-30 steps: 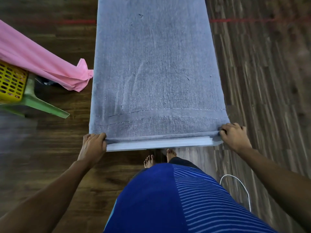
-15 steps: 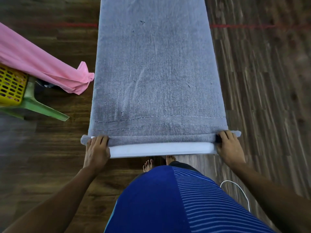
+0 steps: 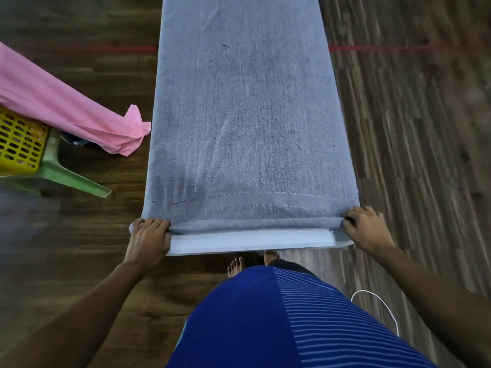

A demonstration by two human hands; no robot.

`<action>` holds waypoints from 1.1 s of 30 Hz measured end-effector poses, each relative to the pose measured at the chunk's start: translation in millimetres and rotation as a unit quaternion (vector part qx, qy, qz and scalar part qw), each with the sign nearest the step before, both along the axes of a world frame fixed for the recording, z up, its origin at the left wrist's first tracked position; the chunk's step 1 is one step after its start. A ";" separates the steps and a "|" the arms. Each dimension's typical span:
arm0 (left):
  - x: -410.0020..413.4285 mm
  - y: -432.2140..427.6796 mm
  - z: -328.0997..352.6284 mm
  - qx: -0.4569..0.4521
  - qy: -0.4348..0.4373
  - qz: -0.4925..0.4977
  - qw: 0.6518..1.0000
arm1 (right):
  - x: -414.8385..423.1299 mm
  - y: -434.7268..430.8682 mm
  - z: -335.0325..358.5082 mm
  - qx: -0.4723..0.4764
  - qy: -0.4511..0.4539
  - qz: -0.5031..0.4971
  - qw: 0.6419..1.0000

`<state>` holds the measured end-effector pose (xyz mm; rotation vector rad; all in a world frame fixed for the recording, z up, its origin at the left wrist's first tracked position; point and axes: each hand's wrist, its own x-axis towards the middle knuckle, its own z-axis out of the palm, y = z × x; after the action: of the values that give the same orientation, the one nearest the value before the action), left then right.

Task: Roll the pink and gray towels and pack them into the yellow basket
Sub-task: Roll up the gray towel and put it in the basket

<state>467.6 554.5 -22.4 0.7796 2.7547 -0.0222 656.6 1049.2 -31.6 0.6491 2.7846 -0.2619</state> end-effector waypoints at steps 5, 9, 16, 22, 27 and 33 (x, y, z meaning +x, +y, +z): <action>-10.3 5.4 -5.2 0.010 -0.009 0.063 0.998 | -9.2 -3.8 1.4 0.004 0.036 -0.067 0.997; -10.8 16.9 -9.3 0.064 0.047 0.103 0.991 | -7.6 -9.7 -3.2 0.007 0.101 -0.031 0.994; 4.7 18.4 -19.8 0.094 0.004 0.020 0.995 | 2.4 -32.3 -10.4 0.012 0.083 0.033 0.996; -4.0 22.6 -9.2 0.055 -0.007 0.040 0.998 | -9.8 -24.5 -0.5 0.023 0.071 0.019 0.997; -13.9 24.7 0.3 0.034 -0.041 0.033 0.998 | -20.1 -13.3 7.4 0.001 -0.017 -0.016 1.000; -17.6 23.4 -9.9 0.078 0.037 0.062 0.994 | -19.0 -17.0 -1.6 -0.001 0.132 -0.009 0.991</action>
<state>450.0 577.9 -32.2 0.6557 2.8971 0.1956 637.6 1032.3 -33.2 0.6844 3.0297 -0.3798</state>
